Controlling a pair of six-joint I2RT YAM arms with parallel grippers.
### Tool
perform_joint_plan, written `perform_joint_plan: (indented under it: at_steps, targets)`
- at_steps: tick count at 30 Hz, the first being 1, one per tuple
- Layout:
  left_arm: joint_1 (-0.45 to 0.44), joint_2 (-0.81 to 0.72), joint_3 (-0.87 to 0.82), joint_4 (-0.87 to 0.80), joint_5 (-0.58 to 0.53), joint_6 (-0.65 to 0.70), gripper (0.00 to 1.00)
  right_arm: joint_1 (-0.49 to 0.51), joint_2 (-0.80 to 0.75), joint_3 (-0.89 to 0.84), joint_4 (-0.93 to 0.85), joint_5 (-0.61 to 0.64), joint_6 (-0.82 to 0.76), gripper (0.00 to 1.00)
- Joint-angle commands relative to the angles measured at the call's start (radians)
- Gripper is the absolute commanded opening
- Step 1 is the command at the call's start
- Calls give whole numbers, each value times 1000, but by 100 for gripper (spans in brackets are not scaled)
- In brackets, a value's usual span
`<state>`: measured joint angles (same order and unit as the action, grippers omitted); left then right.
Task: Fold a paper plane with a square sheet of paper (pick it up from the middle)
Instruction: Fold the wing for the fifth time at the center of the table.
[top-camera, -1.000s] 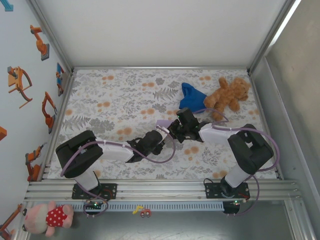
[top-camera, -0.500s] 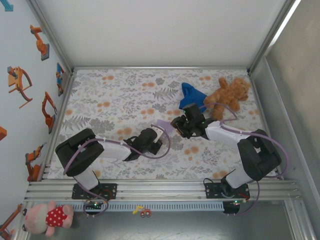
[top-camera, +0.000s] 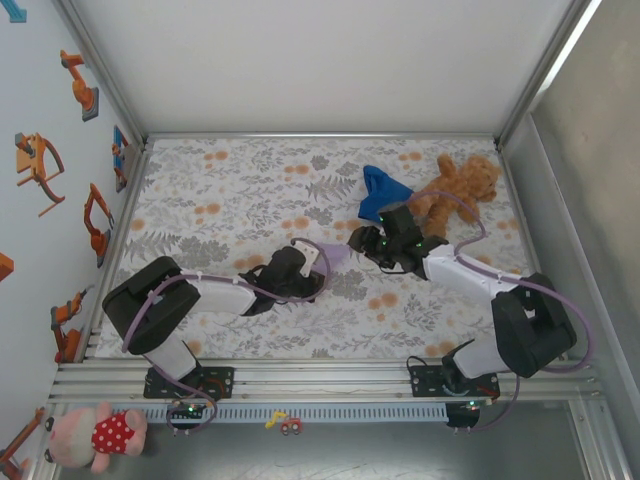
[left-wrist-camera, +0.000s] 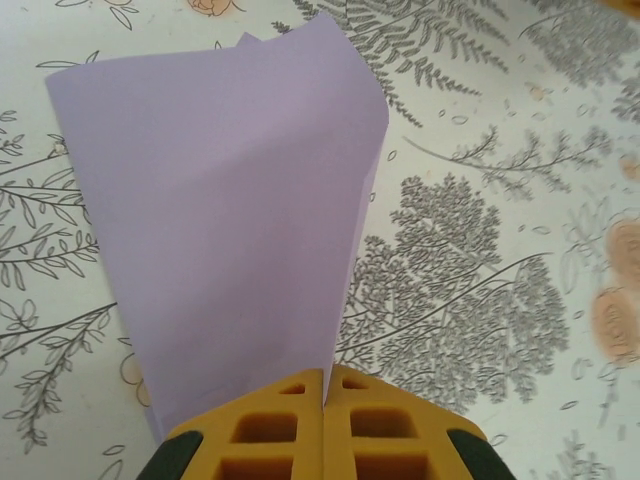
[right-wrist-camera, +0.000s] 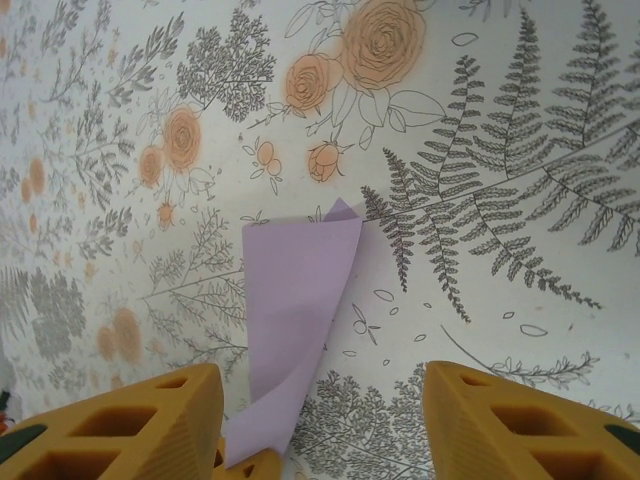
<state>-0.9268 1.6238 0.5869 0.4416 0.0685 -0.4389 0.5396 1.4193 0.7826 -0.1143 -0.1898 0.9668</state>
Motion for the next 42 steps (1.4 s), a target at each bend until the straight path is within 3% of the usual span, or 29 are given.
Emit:
perform_joint_plan:
  at_steps: [1,15,28,42]
  targets:
    - [20,-19,-6,30,85,-115,0,-3,-11,-37,65,-12,-109,57]
    - [106,68,-91,306,238,-373,0,3,116,-54,188,-163,-219,71]
    - [147,119,-138,471,303,-507,0,46,242,51,162,-203,-295,68]
    - [155,141,-159,500,303,-570,3,54,350,152,100,-211,-362,63]
